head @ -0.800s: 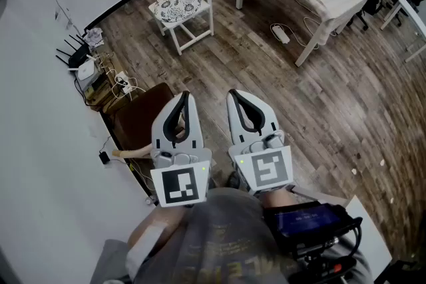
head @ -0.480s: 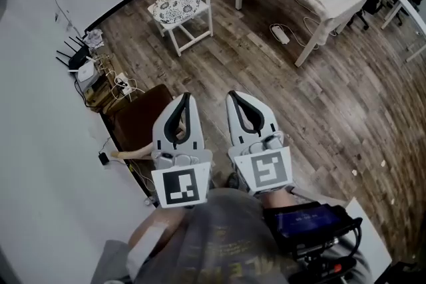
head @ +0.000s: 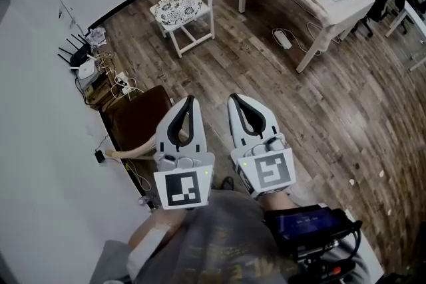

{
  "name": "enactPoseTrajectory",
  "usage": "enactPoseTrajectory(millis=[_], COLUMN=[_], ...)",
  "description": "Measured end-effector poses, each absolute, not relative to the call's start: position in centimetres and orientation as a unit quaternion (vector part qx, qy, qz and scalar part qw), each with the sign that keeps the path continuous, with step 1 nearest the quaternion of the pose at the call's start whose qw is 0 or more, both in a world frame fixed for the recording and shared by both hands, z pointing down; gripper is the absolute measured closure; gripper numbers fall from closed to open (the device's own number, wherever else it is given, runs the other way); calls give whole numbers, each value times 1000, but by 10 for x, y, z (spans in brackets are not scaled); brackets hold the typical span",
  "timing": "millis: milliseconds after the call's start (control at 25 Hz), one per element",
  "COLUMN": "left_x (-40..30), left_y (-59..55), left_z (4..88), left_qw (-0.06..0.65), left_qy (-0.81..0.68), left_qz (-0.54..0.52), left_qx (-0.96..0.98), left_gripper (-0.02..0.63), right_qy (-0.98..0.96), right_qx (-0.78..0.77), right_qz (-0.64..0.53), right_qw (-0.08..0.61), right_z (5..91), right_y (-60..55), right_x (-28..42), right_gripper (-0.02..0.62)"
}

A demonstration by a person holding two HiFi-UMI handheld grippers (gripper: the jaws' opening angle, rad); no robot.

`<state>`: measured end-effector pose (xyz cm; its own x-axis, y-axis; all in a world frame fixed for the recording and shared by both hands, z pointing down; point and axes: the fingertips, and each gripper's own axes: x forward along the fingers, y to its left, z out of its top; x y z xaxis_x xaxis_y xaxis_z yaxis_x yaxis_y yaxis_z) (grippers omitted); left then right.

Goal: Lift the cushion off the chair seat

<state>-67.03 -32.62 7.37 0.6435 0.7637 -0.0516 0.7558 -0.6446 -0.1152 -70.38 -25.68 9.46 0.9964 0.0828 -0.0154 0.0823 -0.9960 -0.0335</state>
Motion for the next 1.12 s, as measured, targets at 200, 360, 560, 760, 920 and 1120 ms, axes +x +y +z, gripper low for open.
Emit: enactPoseTrajectory(millis=[200,360,560,760,920,1120], left_x=[-656,-638,-592,-529,-484,-439], left_y=[-315,-302,-284,-270,-257,-248], left_z=[81,89,100,95,88,78], left_qw=[47,46,37,30,20,14], left_qy=[-416,-421,-419,-409,-400,-398], left_qz=[40,37,28,35,38,54], left_qx=[-907,-905,-907,-912,-915,-916], left_gripper=[600,600,600,600,600,600], right_qy=[-32,-35,-27,-20,-9,-3], right_qx=[-999,-999,-999,-999,-1000,-1000], right_qz=[4,-3,-9,-6,-5,9], right_qw=[19,23,30,34,24,13], right_z=[104,114,125,119,112,99], right_y=[-247,-235,-218,-199,-189,-180], right_x=[-692,-673,-627,-567,-520,-474], right_gripper=[588,589,588,588,588,588])
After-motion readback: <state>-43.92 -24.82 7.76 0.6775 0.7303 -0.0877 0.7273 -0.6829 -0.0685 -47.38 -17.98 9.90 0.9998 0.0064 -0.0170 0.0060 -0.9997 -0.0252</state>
